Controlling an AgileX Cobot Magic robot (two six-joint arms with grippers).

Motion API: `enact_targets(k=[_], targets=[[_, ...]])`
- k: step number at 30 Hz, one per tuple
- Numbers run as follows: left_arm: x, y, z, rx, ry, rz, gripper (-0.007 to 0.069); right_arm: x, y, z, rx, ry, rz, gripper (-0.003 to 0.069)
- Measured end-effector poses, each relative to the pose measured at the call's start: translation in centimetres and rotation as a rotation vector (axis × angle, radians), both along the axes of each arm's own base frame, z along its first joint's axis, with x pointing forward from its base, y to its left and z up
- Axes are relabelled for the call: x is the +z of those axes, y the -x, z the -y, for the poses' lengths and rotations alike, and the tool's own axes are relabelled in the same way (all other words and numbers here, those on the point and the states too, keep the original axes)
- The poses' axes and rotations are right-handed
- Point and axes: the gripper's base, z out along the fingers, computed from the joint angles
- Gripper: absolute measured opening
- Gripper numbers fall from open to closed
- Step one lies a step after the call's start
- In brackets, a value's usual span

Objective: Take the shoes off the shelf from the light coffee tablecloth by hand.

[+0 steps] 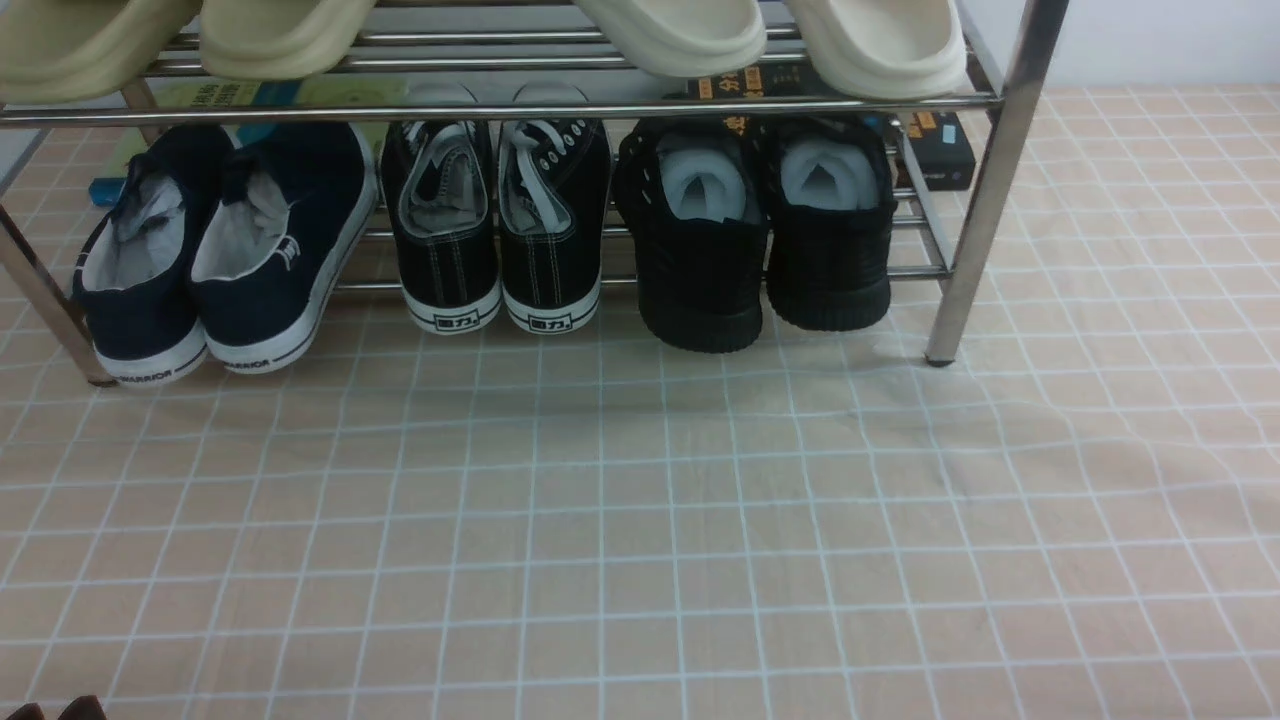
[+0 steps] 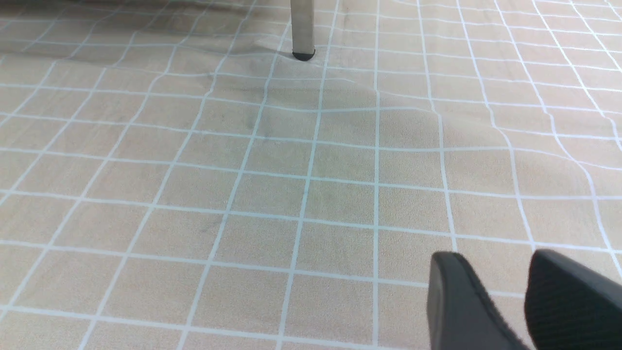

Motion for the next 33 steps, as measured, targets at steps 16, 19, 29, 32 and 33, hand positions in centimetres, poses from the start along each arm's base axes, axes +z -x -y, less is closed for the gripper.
enact_targets(k=[16,19,29,32,33], targets=[[0.00,0.00,0.00,0.000,0.000,0.000,0.0241,0.00,0.00,0.00,0.000,0.000,0.000,0.0237],[0.00,0.00,0.00,0.000,0.000,0.000,0.0241,0.00,-0.01,0.11,0.000,0.041,0.004,0.0237],[0.00,0.00,0.00,0.000,0.000,0.000,0.0241,0.01,-0.04,0.44,-0.003,0.145,0.014,0.0237],[0.00,0.00,0.00,0.000,0.000,0.000,0.0241,0.01,-0.04,0.35,-0.004,0.111,0.012,0.0237],[0.00,0.00,0.00,0.000,0.000,0.000,0.0241,0.07,-0.04,0.12,-0.013,0.003,0.009,0.0237]])
